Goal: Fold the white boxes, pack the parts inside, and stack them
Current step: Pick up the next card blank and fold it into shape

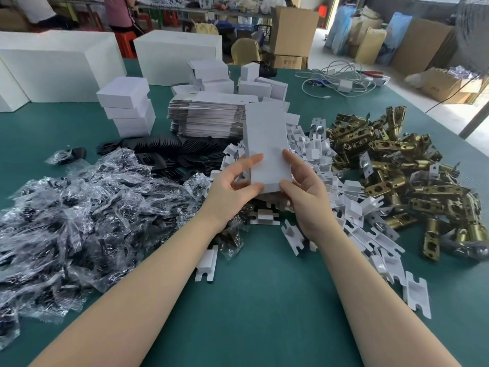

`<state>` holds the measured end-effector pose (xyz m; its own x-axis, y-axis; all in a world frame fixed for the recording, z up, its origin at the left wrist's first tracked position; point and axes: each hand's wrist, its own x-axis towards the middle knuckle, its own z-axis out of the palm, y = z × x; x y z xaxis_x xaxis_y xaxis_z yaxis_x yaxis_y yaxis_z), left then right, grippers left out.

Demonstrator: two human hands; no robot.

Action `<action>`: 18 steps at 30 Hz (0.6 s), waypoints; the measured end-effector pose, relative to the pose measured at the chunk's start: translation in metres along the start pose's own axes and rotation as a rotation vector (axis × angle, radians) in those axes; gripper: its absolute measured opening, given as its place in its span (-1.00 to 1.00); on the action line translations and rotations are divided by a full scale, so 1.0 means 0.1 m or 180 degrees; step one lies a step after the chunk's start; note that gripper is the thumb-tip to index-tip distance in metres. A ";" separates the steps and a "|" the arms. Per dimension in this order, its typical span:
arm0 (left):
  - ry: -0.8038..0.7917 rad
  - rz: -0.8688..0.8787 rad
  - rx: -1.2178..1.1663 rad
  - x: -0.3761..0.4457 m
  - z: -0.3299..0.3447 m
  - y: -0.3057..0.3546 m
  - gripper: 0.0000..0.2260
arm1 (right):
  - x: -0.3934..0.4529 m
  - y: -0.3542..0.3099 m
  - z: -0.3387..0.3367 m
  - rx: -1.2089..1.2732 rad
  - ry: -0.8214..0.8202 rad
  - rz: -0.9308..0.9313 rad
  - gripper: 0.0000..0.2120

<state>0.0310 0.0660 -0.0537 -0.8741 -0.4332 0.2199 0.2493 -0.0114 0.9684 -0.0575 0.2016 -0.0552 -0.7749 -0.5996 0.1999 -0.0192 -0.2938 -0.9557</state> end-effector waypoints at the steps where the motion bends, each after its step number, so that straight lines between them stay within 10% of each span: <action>1: 0.0017 -0.0017 -0.0006 0.00 -0.01 0.00 -0.54 | 0.00 0.00 0.00 -0.0004 -0.0017 0.0009 -0.48; 18: 0.0005 0.0031 0.0017 0.01 -0.03 -0.01 -0.56 | 0.00 0.02 -0.04 0.0235 -0.0153 0.0085 -0.55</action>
<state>0.0309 0.0632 -0.0543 -0.8710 -0.4347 0.2291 0.2555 -0.0025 0.9668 -0.0600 0.2039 -0.0578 -0.7434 -0.6424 0.1865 0.0490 -0.3303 -0.9426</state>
